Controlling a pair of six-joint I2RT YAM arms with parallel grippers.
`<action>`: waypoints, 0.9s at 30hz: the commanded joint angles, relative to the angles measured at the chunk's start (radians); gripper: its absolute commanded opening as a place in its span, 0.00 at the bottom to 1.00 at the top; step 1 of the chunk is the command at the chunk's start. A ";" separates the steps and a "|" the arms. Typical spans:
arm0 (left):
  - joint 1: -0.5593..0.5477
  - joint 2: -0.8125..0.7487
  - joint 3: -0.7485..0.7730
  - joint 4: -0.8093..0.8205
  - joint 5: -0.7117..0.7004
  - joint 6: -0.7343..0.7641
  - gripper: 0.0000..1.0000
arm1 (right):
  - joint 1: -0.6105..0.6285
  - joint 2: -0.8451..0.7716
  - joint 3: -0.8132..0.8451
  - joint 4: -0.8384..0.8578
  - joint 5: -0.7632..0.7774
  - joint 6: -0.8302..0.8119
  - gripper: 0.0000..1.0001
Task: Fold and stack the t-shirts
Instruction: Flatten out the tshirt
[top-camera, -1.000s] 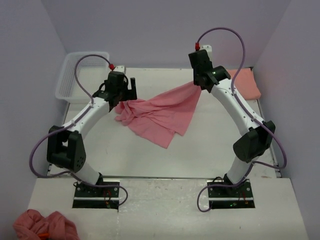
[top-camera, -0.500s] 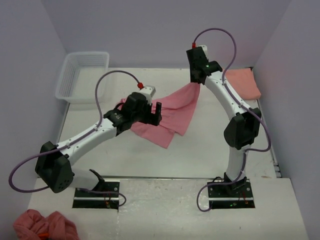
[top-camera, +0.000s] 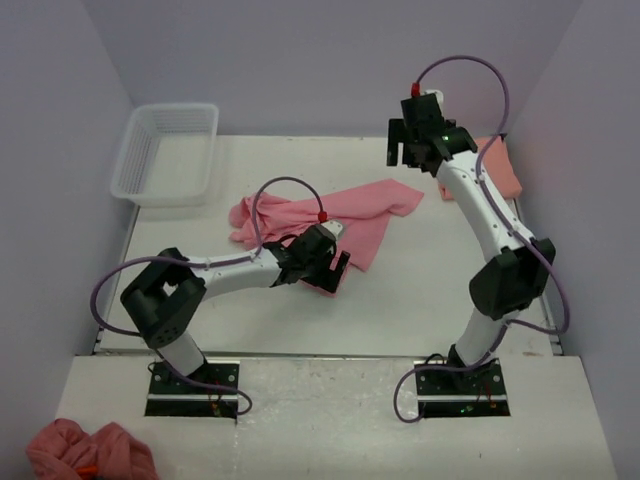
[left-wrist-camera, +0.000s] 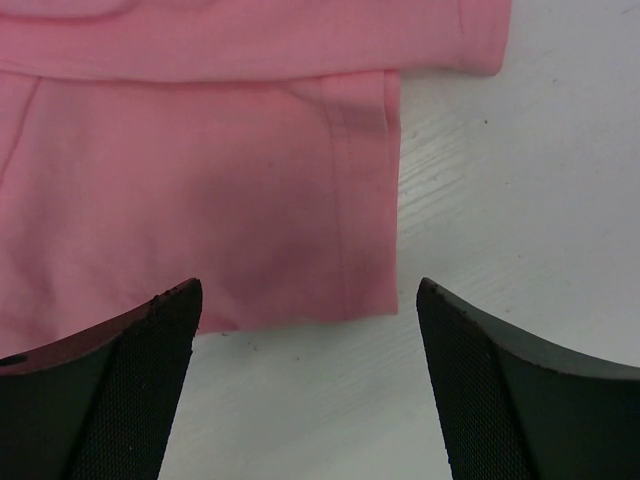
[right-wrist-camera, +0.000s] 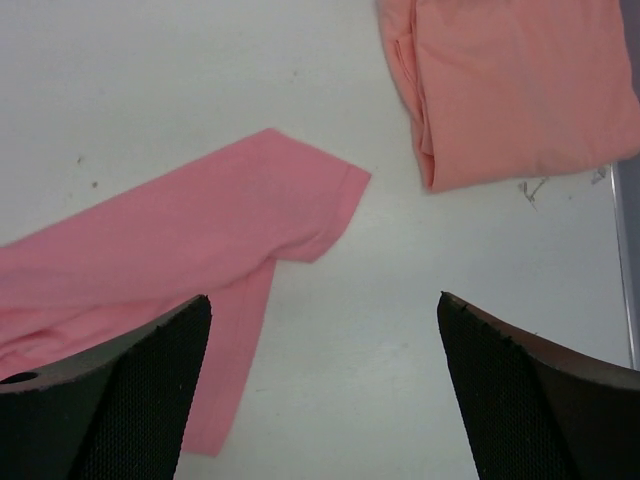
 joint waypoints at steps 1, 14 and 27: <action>-0.047 0.042 0.031 0.049 -0.065 -0.032 0.87 | 0.008 -0.219 -0.129 0.078 -0.075 0.069 0.94; -0.112 0.151 0.077 0.017 -0.138 -0.068 0.84 | 0.038 -0.537 -0.380 0.106 -0.175 0.107 0.93; -0.132 0.128 0.067 -0.085 -0.198 -0.120 0.37 | 0.052 -0.556 -0.508 0.114 -0.192 0.155 0.93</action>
